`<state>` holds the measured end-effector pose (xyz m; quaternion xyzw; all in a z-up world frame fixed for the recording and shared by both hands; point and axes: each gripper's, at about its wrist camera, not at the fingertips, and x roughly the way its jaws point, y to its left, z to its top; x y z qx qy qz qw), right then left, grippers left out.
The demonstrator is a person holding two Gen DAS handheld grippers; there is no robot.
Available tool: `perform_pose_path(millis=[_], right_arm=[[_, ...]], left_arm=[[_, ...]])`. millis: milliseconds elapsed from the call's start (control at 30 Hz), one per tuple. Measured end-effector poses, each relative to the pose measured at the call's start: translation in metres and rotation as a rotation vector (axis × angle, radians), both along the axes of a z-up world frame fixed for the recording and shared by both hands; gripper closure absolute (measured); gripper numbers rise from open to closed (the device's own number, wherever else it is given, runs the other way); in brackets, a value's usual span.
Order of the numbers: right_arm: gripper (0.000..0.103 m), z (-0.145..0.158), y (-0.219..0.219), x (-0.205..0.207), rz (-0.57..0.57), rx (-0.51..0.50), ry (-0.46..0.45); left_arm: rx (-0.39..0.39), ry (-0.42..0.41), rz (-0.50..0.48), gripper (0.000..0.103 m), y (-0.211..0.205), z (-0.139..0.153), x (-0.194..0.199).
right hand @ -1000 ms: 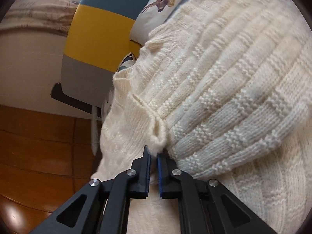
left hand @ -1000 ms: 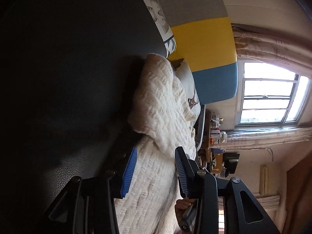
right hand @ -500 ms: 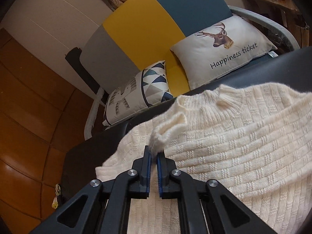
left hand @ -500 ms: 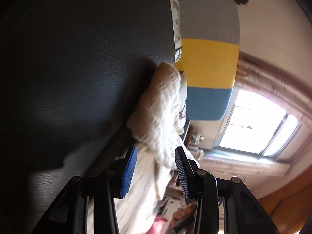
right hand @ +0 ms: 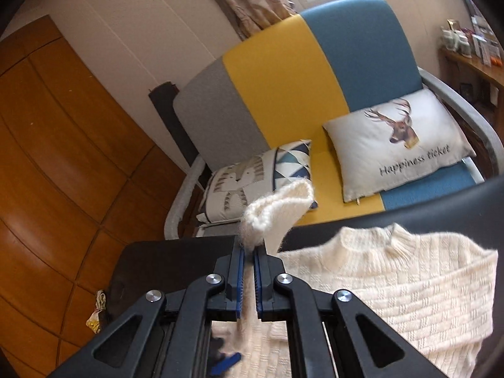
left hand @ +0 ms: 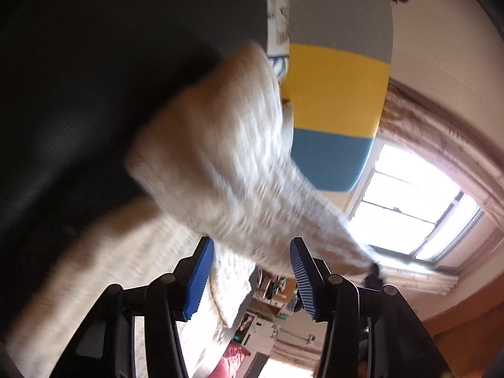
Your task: Fold clothes
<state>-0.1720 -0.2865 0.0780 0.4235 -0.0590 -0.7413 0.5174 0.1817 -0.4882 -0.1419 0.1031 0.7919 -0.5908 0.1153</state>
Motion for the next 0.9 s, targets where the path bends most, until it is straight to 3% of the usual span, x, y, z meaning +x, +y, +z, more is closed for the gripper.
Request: perform_pose_path(millis=[100, 233, 367, 567, 900], right_arm=[[0.099, 0.019, 0.001, 0.002, 0.019, -0.024, 0.035], [0.099, 0.041, 0.012, 0.002, 0.033, -0.067, 0.069], [0.099, 0.035, 0.032, -0.013, 0.004, -0.077, 0.064], [0.099, -0.014, 0.067, -0.046, -0.076, -0.024, -0.002], [0.099, -0.156, 0.137, -0.092, -0.229, 0.133, -0.228]], left_arm=[[0.005, -0.027, 0.005, 0.051, 0.002, 0.0, -0.014], [-0.019, -0.064, 0.081, 0.051, -0.011, 0.003, -0.011], [-0.059, -0.088, 0.148, 0.051, -0.029, 0.009, 0.002], [-0.13, -0.104, 0.157, 0.052, -0.039, 0.02, 0.006], [-0.15, -0.161, 0.078, 0.054, -0.028, 0.011, -0.008]])
